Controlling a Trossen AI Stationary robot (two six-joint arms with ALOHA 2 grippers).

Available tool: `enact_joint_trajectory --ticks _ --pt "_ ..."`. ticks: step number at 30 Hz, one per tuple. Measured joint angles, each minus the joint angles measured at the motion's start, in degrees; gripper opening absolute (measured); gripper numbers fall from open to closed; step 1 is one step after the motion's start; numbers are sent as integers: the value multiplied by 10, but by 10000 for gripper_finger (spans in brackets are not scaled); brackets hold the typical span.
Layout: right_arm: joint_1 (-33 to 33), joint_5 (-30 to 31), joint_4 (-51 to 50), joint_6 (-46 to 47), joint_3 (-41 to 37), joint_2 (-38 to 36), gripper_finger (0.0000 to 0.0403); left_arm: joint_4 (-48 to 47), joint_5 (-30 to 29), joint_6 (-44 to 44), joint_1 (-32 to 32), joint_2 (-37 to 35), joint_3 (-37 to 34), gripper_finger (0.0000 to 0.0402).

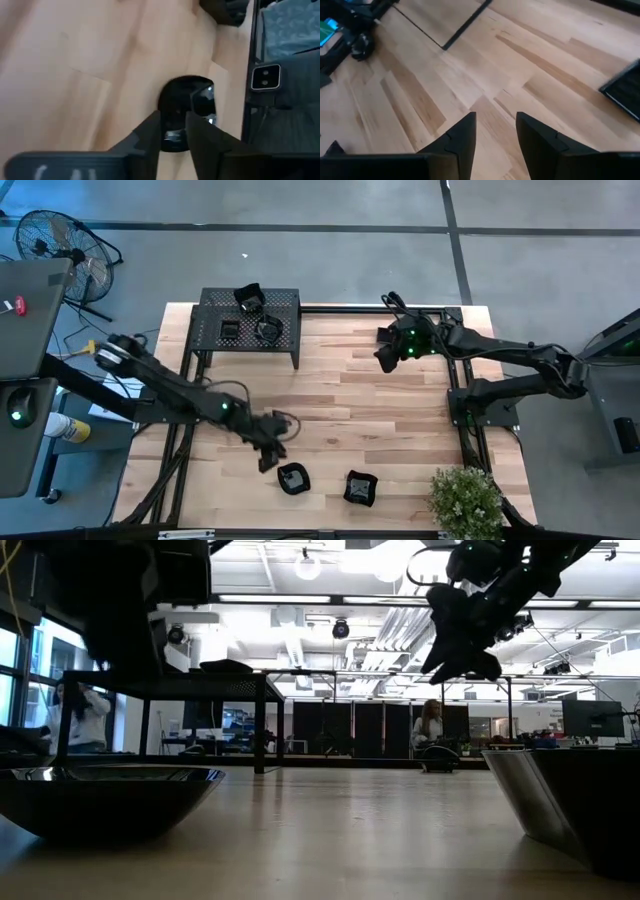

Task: Pick & Place Mini shaped plates
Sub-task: Stack the black leaf shaped plate on the other black leaf shaped plate on the shelf

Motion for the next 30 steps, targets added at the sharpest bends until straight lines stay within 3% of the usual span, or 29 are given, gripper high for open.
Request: enact_joint_trajectory --ticks 5,13,30 --pt "0 -8 6 -26 0 0 135 22 9 -34 -30 78 30 121" --pt "0 -26 11 -60 0 0 135 6 6 -66 -34 144 60 124" --pt "0 -26 25 -72 0 0 135 -41 22 -93 -33 148 92 117"
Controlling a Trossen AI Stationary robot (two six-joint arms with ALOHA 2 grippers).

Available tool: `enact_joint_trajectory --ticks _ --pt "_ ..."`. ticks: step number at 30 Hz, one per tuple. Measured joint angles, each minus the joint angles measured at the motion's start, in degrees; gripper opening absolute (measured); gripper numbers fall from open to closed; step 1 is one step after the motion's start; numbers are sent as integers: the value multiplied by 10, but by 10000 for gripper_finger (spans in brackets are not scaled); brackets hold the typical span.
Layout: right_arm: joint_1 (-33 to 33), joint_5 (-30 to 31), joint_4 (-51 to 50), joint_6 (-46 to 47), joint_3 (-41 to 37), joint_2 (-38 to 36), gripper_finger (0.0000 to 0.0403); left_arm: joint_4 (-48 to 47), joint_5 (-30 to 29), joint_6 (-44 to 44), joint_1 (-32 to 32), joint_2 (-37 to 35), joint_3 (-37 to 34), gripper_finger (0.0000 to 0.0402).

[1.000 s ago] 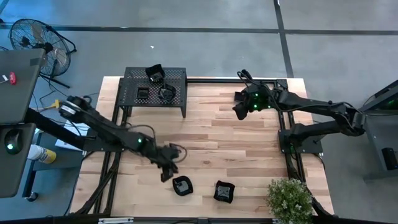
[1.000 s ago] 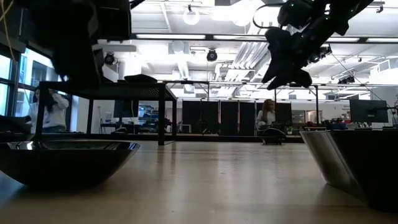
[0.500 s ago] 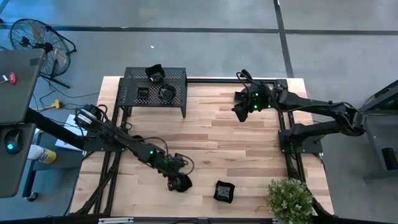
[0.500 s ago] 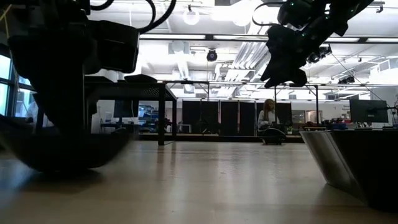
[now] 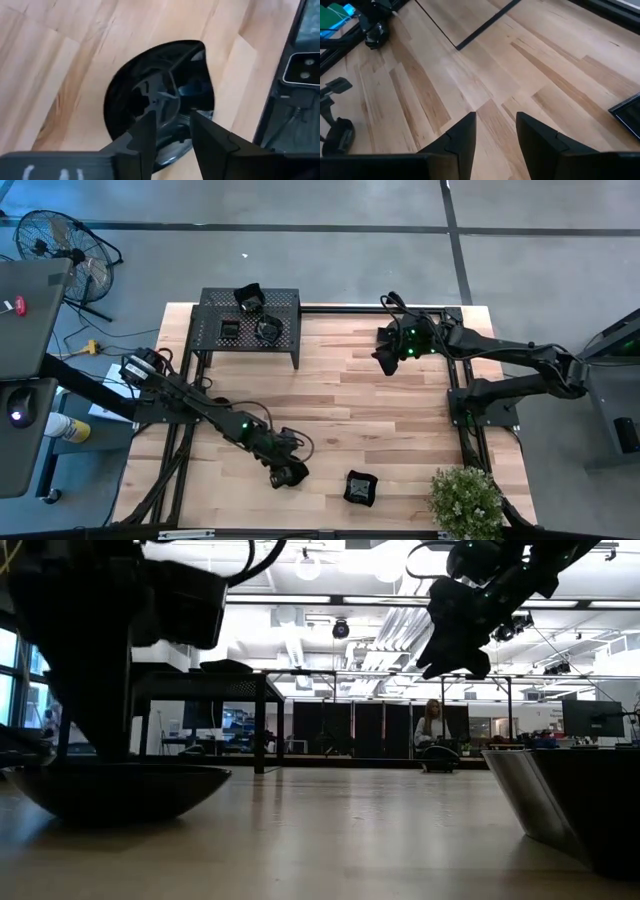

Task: Pick & Place Mini shaped plates
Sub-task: Stack the black leaf shaped plate on the other black leaf shaped plate on the shelf

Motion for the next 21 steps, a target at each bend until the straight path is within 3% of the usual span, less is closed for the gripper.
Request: enact_joint_trajectory --ticks 9,21 --pt "0 4 3 -7 0 0 135 -100 -46 0 15 0 30 135" --pt "0 2 4 -8 0 0 135 -145 -6 33 57 4 32 135"
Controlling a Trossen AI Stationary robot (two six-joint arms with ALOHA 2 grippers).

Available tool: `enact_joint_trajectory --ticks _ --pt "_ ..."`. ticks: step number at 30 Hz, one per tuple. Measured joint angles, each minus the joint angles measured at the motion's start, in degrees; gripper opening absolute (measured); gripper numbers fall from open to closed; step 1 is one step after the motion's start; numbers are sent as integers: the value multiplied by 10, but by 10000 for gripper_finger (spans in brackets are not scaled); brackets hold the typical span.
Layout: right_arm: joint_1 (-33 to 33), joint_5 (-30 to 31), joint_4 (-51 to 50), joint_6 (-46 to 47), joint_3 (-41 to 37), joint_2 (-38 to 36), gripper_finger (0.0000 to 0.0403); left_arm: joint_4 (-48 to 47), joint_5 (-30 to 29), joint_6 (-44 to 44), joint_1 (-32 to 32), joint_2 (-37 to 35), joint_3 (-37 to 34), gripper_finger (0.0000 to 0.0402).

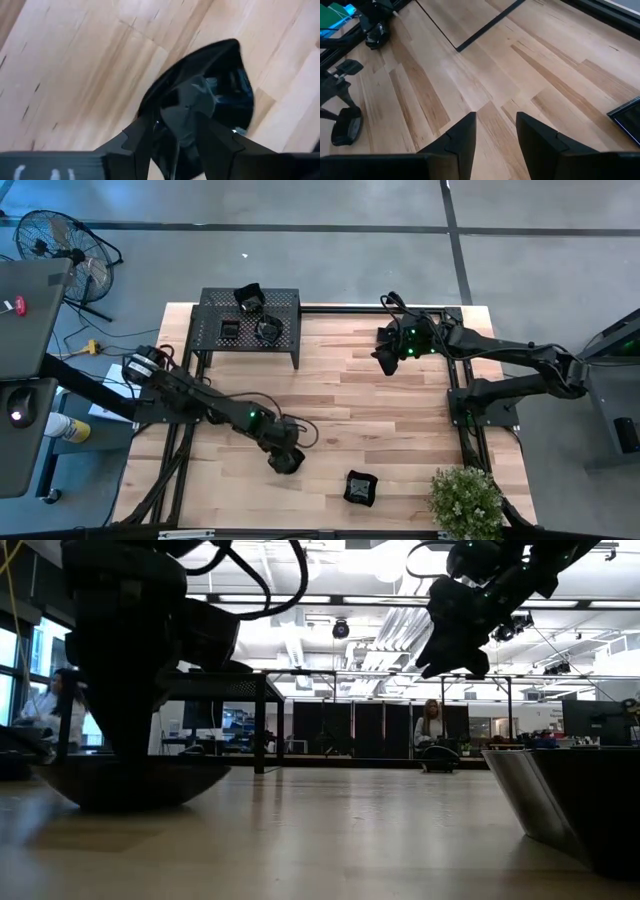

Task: Pick & Place Mini shaped plates
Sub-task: Stack the black leaf shaped plate on the other black leaf shaped plate on the shelf

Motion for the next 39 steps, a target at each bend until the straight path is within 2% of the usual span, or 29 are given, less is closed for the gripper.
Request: enact_joint_trajectory --ticks 6,15,20,28,31,37,39 --pt "0 0 1 -1 0 0 135 0 48 13 29 -17 0 135" --pt "0 0 8 -1 0 0 135 -38 26 34 46 -21 0 135" --pt "0 0 9 -1 0 0 135 -42 11 75 44 -18 0 135" --pt "0 2 12 -1 0 0 135 -18 57 122 44 19 -1 132" --pt "0 2 13 -1 0 0 135 -16 59 122 44 21 -1 109" --pt "0 3 20 -3 0 0 135 -14 69 131 44 -5 -1 14" --pt "0 4 25 -3 0 0 135 -15 71 119 49 -16 -1 8"
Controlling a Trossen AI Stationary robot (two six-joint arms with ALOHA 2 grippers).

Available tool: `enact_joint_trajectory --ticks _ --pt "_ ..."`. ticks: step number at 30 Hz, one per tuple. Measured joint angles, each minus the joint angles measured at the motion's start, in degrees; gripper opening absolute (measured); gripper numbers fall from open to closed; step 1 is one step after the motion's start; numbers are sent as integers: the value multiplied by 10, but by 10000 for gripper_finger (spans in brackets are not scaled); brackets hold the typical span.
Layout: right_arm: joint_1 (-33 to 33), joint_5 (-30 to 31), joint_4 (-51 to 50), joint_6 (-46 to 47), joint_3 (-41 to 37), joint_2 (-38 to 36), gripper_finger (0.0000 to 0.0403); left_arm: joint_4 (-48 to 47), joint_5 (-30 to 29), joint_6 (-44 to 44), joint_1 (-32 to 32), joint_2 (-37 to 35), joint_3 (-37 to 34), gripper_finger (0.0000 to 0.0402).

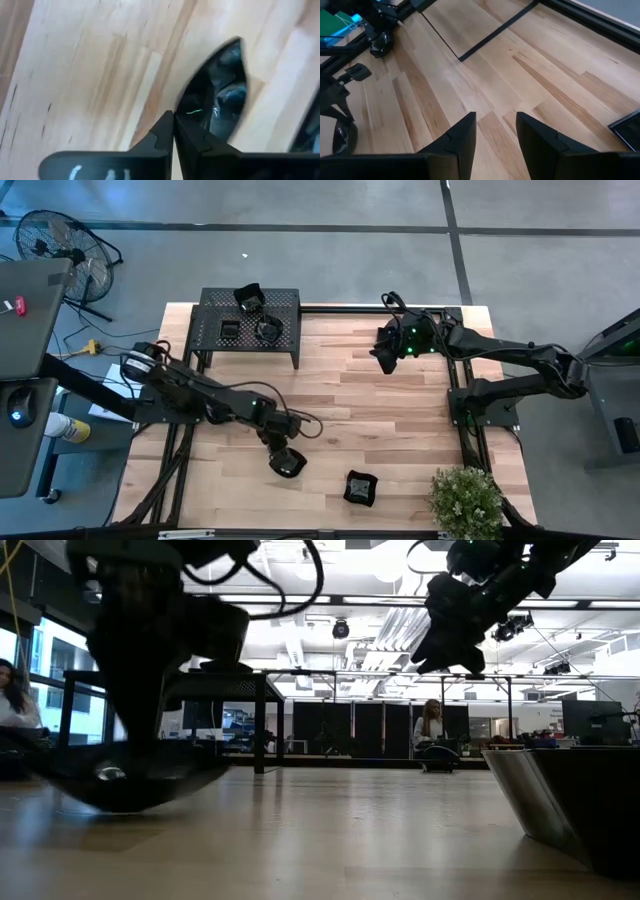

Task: Pick & Place Mini shaped plates
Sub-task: Stack the black leaf shaped plate on the other black leaf shaped plate on the shelf

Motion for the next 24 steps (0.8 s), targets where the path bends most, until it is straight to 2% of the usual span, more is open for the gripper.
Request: enact_joint_trajectory --ticks 6,10,17,20,24 --pt "0 0 5 -7 0 0 135 -1 -7 -38 33 -62 0 3" --pt "0 0 5 -11 0 0 135 0 -36 -86 78 -134 0 3" --pt "0 0 10 -11 0 0 135 -26 -127 -277 209 -285 0 1" --pt "0 1 14 -11 0 0 135 -63 -160 -304 269 -338 0 1" --pt "0 3 26 -10 0 0 135 -115 -180 -347 350 -374 1 1"
